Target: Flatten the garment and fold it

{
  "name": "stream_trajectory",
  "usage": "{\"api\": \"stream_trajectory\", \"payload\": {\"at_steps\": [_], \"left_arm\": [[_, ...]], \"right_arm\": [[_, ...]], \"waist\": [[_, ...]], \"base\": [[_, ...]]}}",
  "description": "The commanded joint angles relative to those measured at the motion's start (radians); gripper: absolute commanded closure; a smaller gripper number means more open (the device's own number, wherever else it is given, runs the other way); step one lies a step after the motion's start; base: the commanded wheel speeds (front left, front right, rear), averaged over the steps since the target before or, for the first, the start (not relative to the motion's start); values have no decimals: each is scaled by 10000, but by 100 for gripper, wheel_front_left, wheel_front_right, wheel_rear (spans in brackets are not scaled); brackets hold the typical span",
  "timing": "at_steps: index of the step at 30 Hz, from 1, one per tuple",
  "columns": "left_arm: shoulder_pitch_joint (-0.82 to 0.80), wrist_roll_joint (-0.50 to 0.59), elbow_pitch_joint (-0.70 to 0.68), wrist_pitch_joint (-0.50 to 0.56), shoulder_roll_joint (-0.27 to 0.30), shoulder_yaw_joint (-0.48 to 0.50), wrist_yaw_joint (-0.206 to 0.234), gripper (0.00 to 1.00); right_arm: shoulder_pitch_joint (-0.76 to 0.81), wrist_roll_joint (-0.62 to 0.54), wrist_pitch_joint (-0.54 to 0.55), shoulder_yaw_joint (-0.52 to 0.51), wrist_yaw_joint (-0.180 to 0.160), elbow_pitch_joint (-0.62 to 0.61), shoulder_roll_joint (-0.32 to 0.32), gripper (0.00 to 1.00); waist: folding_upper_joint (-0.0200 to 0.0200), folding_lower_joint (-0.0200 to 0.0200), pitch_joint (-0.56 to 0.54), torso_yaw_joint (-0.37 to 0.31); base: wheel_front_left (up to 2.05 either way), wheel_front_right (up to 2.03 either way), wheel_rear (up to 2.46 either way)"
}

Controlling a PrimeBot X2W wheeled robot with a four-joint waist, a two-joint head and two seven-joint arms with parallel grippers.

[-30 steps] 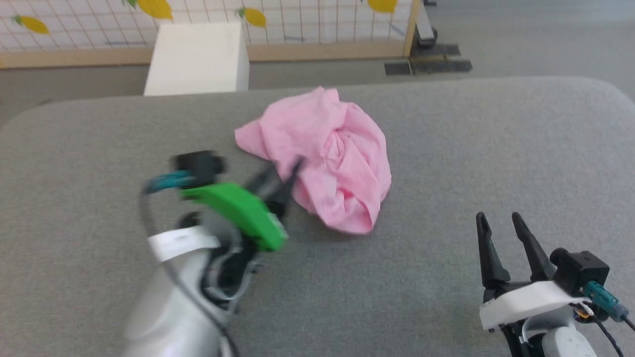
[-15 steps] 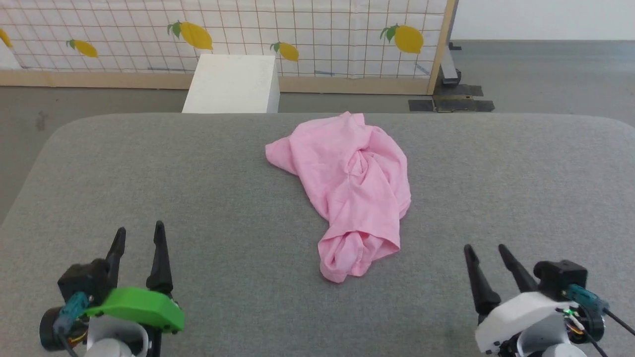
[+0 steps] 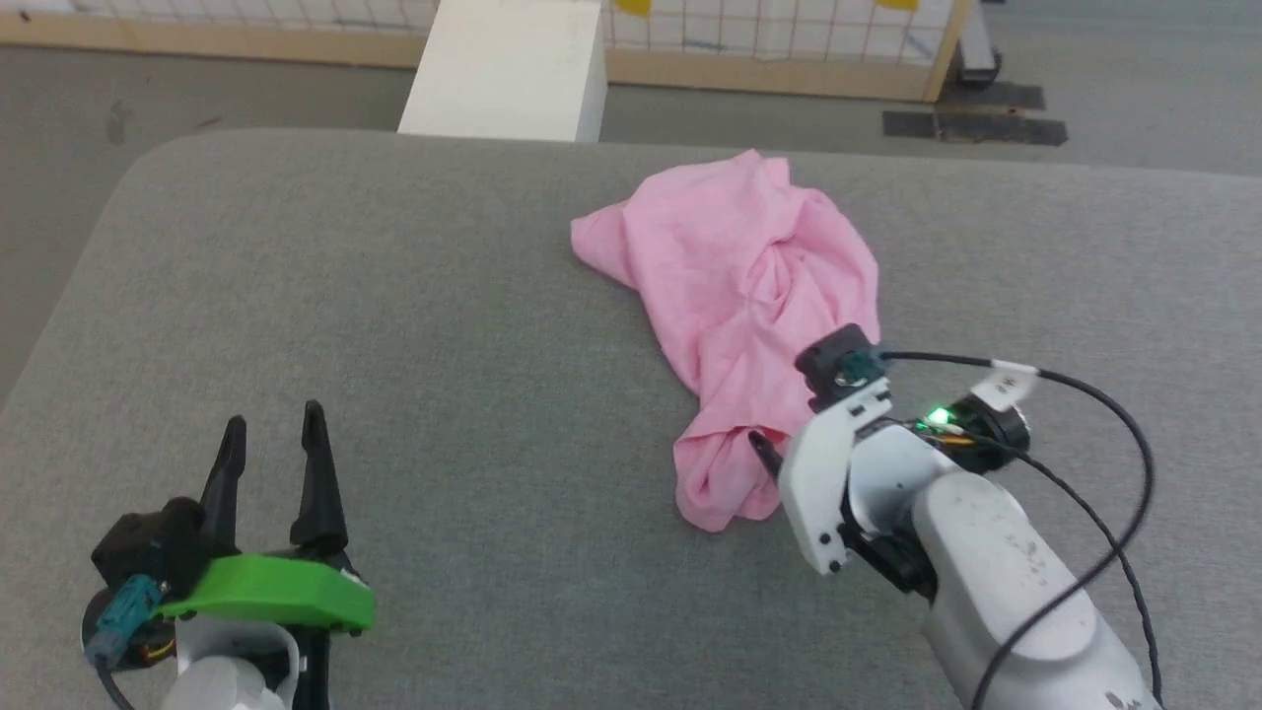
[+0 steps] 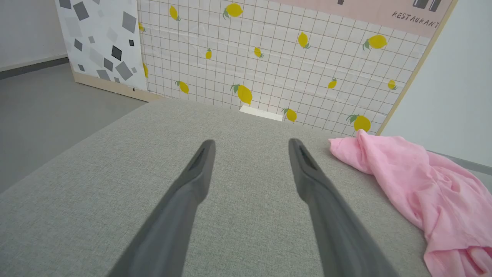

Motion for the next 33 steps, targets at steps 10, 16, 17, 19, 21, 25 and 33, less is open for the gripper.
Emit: {"api": "stream_trajectory", "payload": {"at_steps": [10,16,17,19,21,25,33], "left_arm": [[-800,235,338,-75,-328,4,-500,0],[-769,319,435,-75,-423,129,-603,0],[-753,326,438,-75,-440,156,-606,0],[-724,352,428,-75,-469,181,-623,0],[-686,383,408,-75,-499,194,-628,0],[-488,445,365,-75,-523,228,-582,0],[68,444,182,-47,-440,272,-477,0]], "right_arm": [[-1487,77,-2,928,-15,1858,-6,48],[-1625,729,-1118,867,-15,1889,-6,100],[-1599,1050,-1430,771,-15,1750,-6,100],[-1519,1613,-2052,547,-15,1382,-6,100],[-1320,2202,-2605,143,-15,845,-6,100],[-304,2923,-2986,-963,-15,-806,-6,100],[4164,2541,-1110,-4313,-15,-4263,-6,100]], "waist": [[0,1,1087,897],[0,1,929,684],[0,1,870,617],[0,1,727,500],[0,1,571,385],[0,1,202,150],[0,1,-300,-198]], "base": [[0,0,0],[0,0,0],[0,0,0],[0,0,0],[0,0,0],[0,0,0],[0,0,0]]}}
